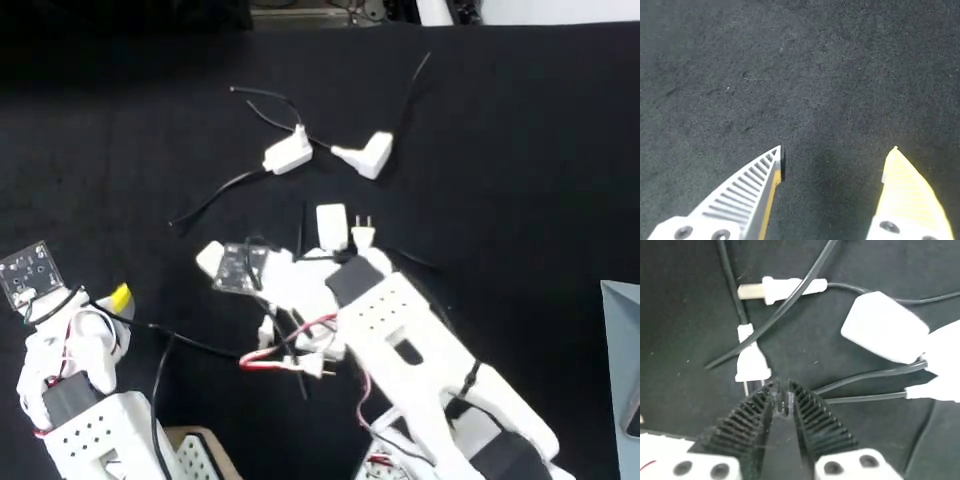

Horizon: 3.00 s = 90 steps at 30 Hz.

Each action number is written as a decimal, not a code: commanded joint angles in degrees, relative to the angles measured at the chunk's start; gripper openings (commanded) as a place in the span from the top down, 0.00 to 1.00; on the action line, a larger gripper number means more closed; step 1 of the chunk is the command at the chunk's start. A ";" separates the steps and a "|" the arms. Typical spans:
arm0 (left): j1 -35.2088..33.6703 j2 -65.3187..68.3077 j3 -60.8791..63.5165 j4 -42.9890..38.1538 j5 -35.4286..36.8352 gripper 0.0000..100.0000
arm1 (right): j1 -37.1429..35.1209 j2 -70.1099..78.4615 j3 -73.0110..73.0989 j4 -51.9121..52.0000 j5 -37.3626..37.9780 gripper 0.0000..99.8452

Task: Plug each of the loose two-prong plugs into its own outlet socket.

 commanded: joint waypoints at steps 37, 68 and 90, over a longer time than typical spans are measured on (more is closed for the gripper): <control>-0.48 -0.44 -0.57 0.00 -0.62 0.68 | -9.49 -1.89 12.62 -11.69 -10.55 0.75; -0.48 -0.44 -0.57 0.18 -0.62 0.68 | -3.87 11.21 7.96 -16.88 -13.54 0.99; -0.48 -0.44 -0.57 0.18 -0.62 0.68 | 10.02 -31.43 -5.32 10.90 -6.59 0.99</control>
